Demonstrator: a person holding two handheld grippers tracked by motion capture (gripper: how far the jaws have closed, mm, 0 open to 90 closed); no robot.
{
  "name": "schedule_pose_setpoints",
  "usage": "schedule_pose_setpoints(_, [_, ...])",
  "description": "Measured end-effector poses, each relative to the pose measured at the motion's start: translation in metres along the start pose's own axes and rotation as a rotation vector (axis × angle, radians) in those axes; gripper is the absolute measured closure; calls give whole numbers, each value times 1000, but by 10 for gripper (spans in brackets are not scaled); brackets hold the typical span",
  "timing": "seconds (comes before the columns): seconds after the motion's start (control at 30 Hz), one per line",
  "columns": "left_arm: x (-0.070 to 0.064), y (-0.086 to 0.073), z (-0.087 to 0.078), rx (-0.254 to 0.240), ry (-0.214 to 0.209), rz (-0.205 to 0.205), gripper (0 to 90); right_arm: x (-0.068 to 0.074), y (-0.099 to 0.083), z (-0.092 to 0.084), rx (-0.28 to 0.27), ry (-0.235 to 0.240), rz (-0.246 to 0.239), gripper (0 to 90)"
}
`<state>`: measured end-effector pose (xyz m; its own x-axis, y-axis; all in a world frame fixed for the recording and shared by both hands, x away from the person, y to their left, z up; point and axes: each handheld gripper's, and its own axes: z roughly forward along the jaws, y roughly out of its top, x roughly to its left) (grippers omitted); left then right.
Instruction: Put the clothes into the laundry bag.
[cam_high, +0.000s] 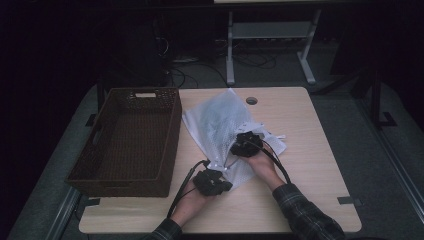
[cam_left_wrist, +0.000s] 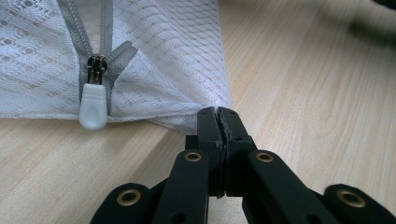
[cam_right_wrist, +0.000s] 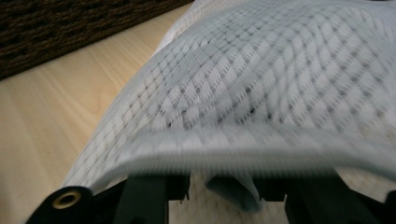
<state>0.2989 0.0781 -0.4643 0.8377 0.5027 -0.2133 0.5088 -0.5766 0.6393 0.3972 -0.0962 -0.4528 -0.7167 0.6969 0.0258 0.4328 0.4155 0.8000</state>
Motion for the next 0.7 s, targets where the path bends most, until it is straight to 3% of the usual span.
schedule_pose_setpoints(0.43, [0,-1,0,-5,-1,-7,891,-11,-13,-43,11,66,-2,538])
schedule_pose_setpoints(0.63, [0,-1,0,-3,1,-6,890,-29,-21,-64,9,42,10,484])
schedule_pose_setpoints(0.7, [0,-1,0,-3,1,-4,890,-39,-25,-72,7,14,22,460])
